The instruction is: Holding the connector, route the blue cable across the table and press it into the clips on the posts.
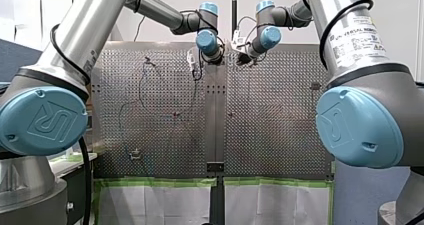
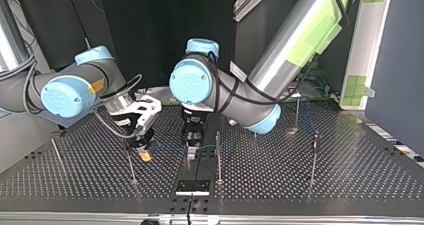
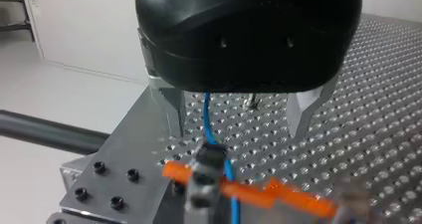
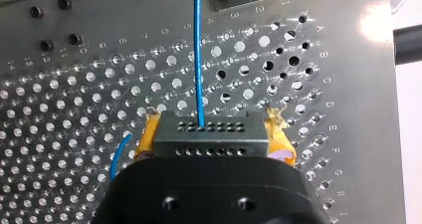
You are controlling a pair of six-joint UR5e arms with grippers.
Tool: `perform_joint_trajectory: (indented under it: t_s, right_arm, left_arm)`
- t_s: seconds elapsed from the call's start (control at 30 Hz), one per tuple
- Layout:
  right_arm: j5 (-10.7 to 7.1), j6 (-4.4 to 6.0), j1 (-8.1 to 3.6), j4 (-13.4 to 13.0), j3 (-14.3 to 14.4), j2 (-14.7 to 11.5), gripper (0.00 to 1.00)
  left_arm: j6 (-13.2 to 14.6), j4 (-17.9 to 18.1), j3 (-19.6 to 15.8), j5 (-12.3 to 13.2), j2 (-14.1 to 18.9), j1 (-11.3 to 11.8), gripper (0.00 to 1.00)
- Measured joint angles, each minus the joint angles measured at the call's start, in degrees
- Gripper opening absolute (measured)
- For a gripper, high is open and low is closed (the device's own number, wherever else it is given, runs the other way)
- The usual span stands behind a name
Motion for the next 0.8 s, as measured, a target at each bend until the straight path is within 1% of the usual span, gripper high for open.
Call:
perform_joint_trajectory:
  t_s: [0.2,0.43,0.53,0.63,0.67,0.7,0.73,0.77,0.8]
  right_arm:
    - [0.00,0.00,-0.03,0.00,0.02,0.00,0.00]
    - [0.00,0.00,-0.03,0.00,0.02,0.00,0.00]
    - [0.00,0.00,-0.04,0.00,0.03,0.00,0.00]
    - [0.00,0.06,-0.02,0.00,0.03,0.00,0.00]
    - [-0.01,0.10,-0.02,0.00,0.02,0.00,0.00]
    - [0.00,0.12,-0.03,0.00,0.03,0.00,0.00]
    - [0.00,0.14,-0.03,0.00,0.03,0.00,0.00]
    - [-0.01,0.17,-0.03,0.00,0.03,0.00,0.00]
    - [0.00,0.19,-0.02,-0.01,0.03,0.00,0.00]
  left_arm:
    - [-0.09,1.61,0.31,-0.05,-0.32,0.63,1.00]
    - [-0.19,1.78,0.92,-0.02,-1.86,0.80,1.00]
    - [-0.40,1.81,0.95,-0.24,-1.99,0.92,1.00]
    - [-0.51,1.86,0.96,-1.15,-1.99,0.82,1.00]
    - [-0.54,1.87,0.97,-1.61,-1.99,0.74,0.97]
    - [-0.57,1.88,0.97,-1.87,-1.99,0.67,0.97]
    - [-0.63,1.88,0.97,-2.05,-1.99,0.61,0.79]
    - [-0.73,1.88,0.97,-2.21,-1.99,0.53,0.70]
    - [-0.80,1.85,0.97,-2.27,-2.00,0.48,0.70]
